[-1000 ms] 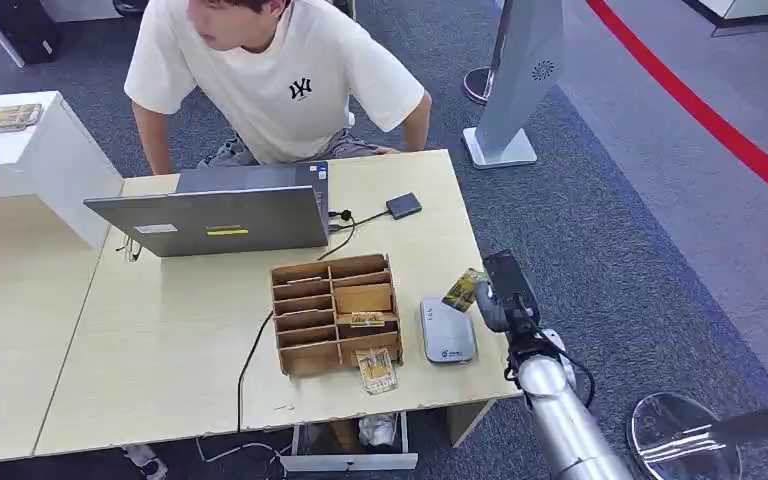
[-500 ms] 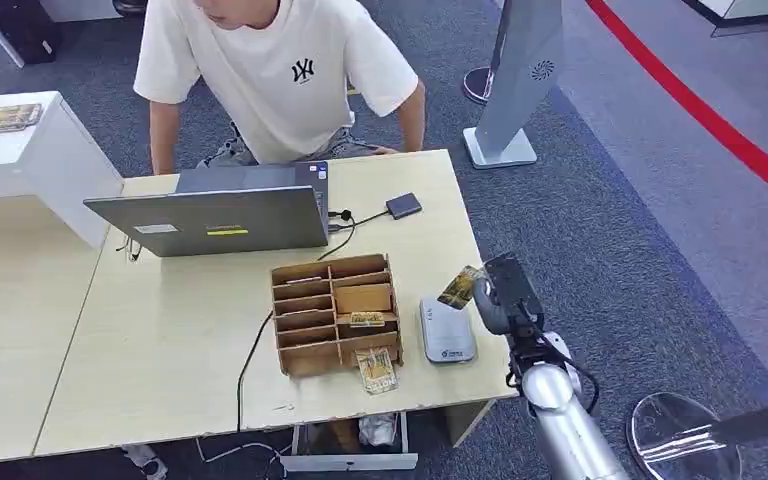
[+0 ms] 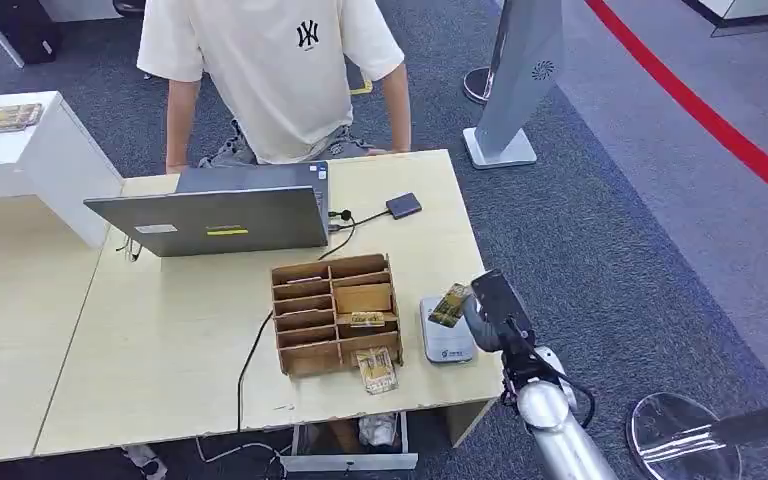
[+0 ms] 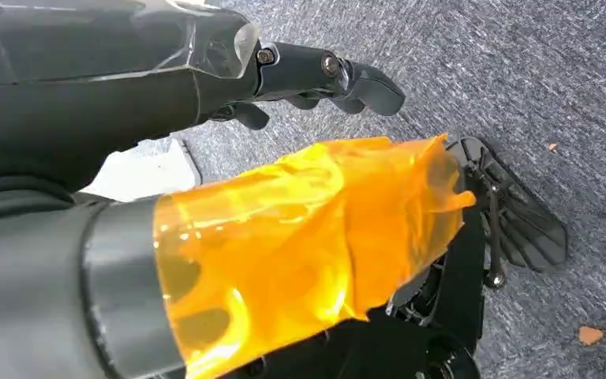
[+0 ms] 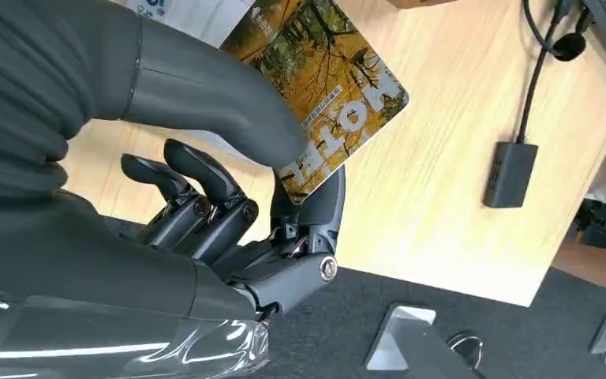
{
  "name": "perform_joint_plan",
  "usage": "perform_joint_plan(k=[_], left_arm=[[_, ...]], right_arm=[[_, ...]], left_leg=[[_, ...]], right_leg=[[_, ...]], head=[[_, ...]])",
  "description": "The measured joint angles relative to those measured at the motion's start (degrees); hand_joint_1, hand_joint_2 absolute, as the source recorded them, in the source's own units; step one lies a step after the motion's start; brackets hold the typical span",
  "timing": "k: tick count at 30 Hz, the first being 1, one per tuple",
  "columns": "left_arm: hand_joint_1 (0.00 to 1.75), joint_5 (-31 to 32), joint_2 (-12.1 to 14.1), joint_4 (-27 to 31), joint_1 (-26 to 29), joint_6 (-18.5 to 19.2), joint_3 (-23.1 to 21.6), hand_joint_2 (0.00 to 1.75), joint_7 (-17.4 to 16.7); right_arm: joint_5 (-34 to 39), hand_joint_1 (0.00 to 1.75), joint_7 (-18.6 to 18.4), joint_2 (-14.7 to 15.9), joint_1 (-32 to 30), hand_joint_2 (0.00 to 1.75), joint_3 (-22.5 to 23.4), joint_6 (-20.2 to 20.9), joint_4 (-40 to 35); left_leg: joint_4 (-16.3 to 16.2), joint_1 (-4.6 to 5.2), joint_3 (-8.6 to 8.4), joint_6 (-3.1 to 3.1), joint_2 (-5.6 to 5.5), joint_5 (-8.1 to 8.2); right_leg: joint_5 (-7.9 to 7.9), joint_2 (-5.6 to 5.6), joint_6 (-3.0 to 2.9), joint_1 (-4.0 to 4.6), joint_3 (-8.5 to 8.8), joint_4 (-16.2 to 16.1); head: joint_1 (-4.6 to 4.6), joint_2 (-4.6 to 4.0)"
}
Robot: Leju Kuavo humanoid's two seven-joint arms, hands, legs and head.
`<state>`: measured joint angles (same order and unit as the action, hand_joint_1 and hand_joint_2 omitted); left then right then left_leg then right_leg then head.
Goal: Pass the card to the sensor for recognition and then transmit it.
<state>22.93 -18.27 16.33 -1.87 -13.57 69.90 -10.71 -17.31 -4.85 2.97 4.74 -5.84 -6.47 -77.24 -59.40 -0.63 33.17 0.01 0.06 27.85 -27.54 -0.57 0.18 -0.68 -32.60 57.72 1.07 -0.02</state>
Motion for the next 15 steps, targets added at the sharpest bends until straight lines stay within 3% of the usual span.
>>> perform_joint_plan(k=[15], left_arm=[[0.0, -1.8, 0.2, 0.0, -0.3, -0.2, -2.2, 0.0, -0.8]], right_arm=[[-1.9, 1.75, -1.2, 0.5, 0.3, 1.75, -0.2, 0.3, 2.6]], left_leg=[[0.0, 0.0, 0.01, 0.0, 0.0, 0.0]], right_leg=[[0.0, -0.01, 0.0, 0.0, 0.0, 0.0]], head=[[-0.02, 0.0]])
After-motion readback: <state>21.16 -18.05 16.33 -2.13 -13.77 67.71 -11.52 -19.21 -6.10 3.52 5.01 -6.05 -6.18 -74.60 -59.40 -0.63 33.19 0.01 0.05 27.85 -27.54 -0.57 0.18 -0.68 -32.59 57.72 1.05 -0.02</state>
